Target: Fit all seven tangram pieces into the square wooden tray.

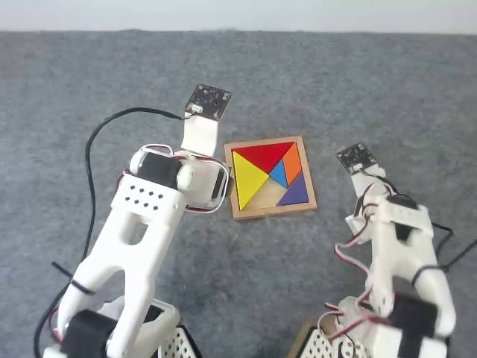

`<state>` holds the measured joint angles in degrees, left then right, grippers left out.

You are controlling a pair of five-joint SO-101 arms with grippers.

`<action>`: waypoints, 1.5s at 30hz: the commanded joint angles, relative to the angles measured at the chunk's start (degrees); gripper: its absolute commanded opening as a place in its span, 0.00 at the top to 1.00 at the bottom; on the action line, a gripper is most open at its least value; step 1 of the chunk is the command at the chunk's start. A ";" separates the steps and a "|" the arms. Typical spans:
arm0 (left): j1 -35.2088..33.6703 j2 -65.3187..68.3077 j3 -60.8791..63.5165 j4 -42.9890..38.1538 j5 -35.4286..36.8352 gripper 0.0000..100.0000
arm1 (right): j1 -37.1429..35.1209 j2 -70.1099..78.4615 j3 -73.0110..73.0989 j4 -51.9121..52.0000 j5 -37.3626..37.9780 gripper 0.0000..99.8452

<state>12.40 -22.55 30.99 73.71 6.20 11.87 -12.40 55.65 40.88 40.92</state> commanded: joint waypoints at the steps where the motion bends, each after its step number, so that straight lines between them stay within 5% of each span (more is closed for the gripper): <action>1: 0.62 -2.02 -2.68 0.18 0.97 0.95 | 1.01 4.70 -7.56 0.48 1.32 0.79; 11: 0.26 -2.02 -2.68 0.18 0.53 0.95 | 1.19 10.15 -13.54 6.99 1.14 0.84; 17: 0.26 -2.02 -2.68 0.18 0.53 0.95 | 1.27 9.54 -13.54 9.45 -5.10 0.71; 24: -0.35 -0.88 -1.98 -4.22 5.71 0.95 | 0.84 9.19 -13.54 12.97 -11.78 0.74; 33: 5.10 20.84 -10.59 -9.32 14.68 0.95 | 0.84 9.27 -13.45 12.79 -9.76 0.86; 45: 14.33 36.66 -22.90 -9.41 22.86 0.95 | 1.19 9.27 -13.45 12.79 -10.90 0.87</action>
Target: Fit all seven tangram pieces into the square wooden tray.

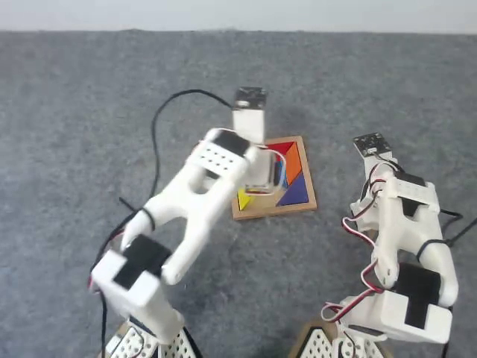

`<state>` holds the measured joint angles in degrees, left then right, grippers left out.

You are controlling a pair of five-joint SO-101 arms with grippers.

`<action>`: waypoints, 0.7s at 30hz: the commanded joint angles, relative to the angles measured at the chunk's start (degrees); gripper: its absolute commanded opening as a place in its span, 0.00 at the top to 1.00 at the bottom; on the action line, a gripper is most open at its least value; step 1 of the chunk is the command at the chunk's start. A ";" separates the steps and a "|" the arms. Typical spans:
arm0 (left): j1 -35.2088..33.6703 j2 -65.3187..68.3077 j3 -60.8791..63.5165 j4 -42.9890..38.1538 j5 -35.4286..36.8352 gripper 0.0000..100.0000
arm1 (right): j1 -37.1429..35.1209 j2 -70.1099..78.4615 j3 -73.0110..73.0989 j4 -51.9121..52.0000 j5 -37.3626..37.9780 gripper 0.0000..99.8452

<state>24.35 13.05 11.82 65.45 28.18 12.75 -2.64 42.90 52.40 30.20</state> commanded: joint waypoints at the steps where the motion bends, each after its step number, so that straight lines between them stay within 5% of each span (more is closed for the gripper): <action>1: 3.08 2.11 -4.35 -1.14 0.18 0.95 | 0.31 -0.48 -0.70 1.27 -0.18 0.87; 16: 3.87 7.21 -7.87 -0.62 -22.77 0.95 | 0.31 -0.48 -0.70 1.27 -0.18 0.87; 21: 4.22 7.74 -7.96 0.53 -25.14 0.95 | 0.31 -0.48 -0.62 1.27 -0.18 0.87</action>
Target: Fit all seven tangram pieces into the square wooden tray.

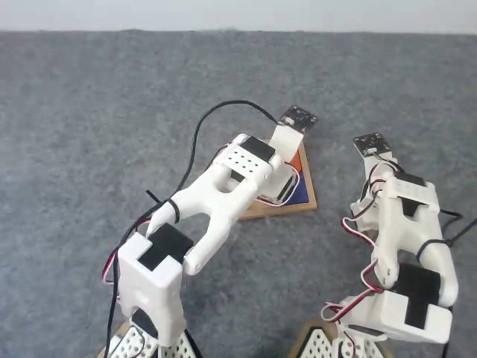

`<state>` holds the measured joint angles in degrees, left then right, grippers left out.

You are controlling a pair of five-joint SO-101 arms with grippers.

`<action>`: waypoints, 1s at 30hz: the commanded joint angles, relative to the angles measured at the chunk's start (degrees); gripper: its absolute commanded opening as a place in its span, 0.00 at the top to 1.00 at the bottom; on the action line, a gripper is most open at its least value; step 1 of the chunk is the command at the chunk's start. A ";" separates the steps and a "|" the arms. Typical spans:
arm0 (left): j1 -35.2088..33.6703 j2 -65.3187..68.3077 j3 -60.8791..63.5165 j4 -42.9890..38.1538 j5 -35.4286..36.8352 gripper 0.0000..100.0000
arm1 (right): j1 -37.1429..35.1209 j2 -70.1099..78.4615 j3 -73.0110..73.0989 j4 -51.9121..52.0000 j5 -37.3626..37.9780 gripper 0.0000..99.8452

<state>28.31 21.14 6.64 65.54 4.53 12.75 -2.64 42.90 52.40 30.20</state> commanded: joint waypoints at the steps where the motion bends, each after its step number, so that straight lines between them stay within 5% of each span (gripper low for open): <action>1: 0.00 -0.35 -2.77 0.44 -1.49 0.95 | 0.31 -0.48 -0.62 1.27 -0.18 0.87; 30: -0.70 -0.53 -5.49 3.43 -5.01 0.73 | 0.40 -0.48 -0.62 1.27 -1.67 0.88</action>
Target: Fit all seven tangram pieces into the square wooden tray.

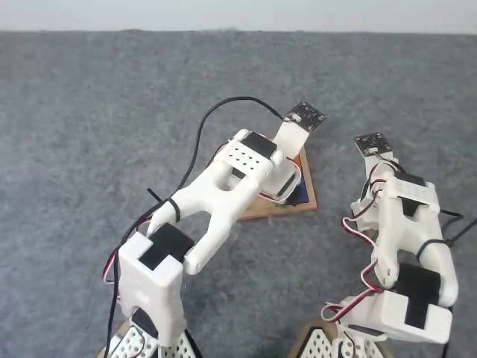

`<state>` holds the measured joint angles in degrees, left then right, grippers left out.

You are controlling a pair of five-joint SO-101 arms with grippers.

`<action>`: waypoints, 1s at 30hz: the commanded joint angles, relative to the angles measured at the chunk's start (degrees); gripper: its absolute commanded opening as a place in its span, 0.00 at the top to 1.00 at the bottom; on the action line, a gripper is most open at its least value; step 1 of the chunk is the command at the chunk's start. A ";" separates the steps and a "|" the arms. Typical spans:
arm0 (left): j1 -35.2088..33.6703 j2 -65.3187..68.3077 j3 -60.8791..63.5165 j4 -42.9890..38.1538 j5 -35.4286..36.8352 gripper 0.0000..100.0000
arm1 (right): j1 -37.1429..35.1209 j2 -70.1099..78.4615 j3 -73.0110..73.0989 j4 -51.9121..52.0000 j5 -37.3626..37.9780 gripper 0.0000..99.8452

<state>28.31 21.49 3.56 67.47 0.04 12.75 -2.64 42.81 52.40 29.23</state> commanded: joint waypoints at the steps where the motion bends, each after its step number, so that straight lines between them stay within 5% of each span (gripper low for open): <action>1: -0.79 -1.14 -2.42 1.93 -0.53 0.73 | 0.40 -0.48 -0.53 1.27 -0.70 0.88; 8: -0.70 -1.85 -4.44 4.04 0.09 0.73 | 0.40 -0.48 -0.53 1.27 -0.79 0.89; 21: -4.92 -1.32 3.21 -6.77 -1.32 0.73 | 0.40 -0.48 -0.53 1.27 -0.88 0.89; 30: -8.44 -6.51 2.24 -3.52 -0.26 0.73 | 0.40 -0.48 -0.53 1.27 -0.88 0.89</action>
<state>20.22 20.70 7.16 62.73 -0.48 12.75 -2.64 42.81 52.40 29.05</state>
